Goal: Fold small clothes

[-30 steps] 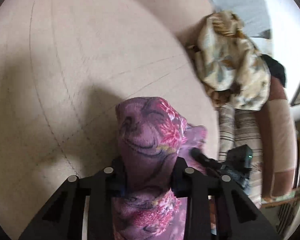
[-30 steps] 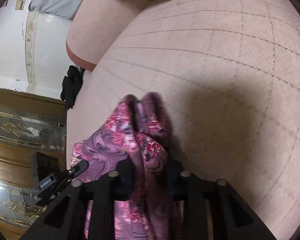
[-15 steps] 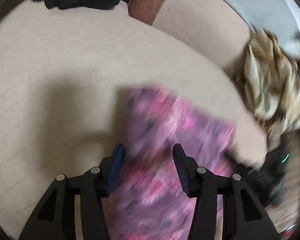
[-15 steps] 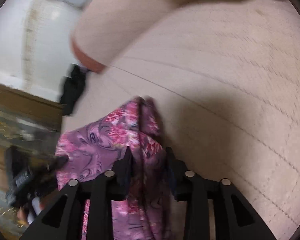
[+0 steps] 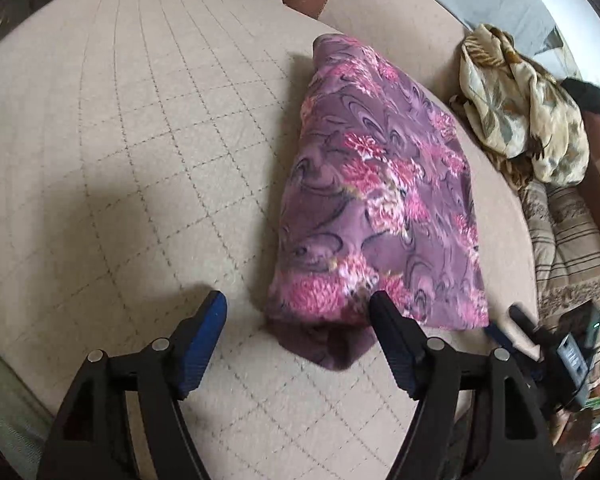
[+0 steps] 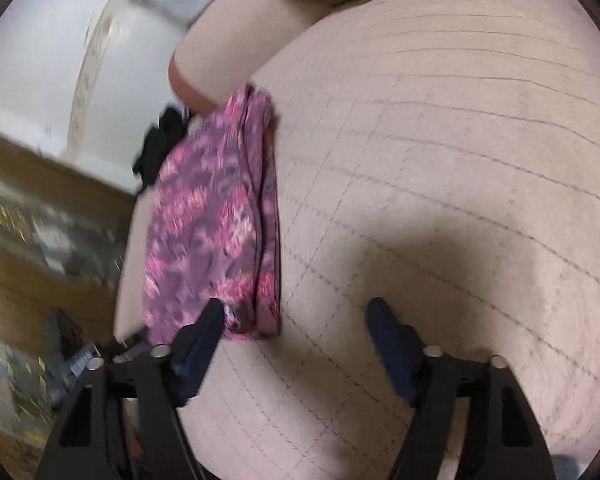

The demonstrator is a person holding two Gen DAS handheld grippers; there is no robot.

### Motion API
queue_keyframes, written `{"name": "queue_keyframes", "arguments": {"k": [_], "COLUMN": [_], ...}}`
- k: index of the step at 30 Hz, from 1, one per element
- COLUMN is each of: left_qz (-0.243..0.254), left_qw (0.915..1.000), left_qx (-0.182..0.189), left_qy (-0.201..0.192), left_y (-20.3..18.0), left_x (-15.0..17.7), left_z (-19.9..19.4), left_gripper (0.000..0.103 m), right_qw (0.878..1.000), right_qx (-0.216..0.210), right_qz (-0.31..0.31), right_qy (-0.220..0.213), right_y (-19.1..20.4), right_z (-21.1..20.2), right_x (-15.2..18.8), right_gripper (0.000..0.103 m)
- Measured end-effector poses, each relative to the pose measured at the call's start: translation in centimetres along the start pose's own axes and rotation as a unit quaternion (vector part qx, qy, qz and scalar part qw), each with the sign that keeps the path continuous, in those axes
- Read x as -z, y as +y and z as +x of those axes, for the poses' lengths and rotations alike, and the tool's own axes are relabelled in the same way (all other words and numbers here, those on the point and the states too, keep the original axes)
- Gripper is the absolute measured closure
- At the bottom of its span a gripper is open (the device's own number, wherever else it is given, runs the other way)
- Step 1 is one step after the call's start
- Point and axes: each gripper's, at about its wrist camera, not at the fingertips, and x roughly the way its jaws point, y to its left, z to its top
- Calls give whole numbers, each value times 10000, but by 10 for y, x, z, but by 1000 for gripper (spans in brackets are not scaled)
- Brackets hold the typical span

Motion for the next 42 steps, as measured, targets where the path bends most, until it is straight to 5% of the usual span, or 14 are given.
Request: {"name": "queue_keyframes", "arguments": {"k": [6,10,13,14,15,18,20,24,28,33,37,40,41,42], "left_qz": [-213,-155,-52,10,28,-586,-640,-82,-103,188,456,257,121,68], "left_qw": [9992,9985,9979,9981,9982,9931,9930,9975,9973,9996,9982,9979,9985,9994], "left_qx": [111,129,68,-52,-61,645,859,416,203,148,-139,-336,-251,-71], "left_qy": [-310,515,638,617,599,787,504,563,701,169,373,497,461,324], "left_y": [12,7,2,1,1,20,24,23,32,20,20,29,33,36], "left_x": [-22,-36,-34,-33,-33,-41,-44,-34,-25,-14,2,4,3,3], "left_z": [-24,16,28,28,27,12,-20,-38,-20,-91,-70,-63,-70,-81], "left_gripper": [28,28,29,44,72,93,93,93,93,96,95,81,69,53], "right_qw": [9989,9968,9945,9935,9930,9920,9929,9897,9856,9916,9908,9908,9914,9921], "right_qx": [-376,-85,-99,-15,108,278,177,234,519,255,344,349,425,427], "right_qz": [71,223,359,284,180,133,94,-668,-337,-327,-539,-336,-260,-263], "right_qy": [263,758,980,1102,1164,1223,1171,1244,1576,1229,1189,1260,1207,1149], "right_y": [12,27,31,34,37,39,48,93,68,85,90,65,66,67], "right_z": [2,38,53,58,61,57,46,24,54,13,-5,13,13,12], "right_x": [-1,-5,-9,-9,-9,-12,-12,7,26,35,51,55,58,61], "right_gripper": [28,28,65,80,87,91,92,92,92,93,94,89,78,53]}}
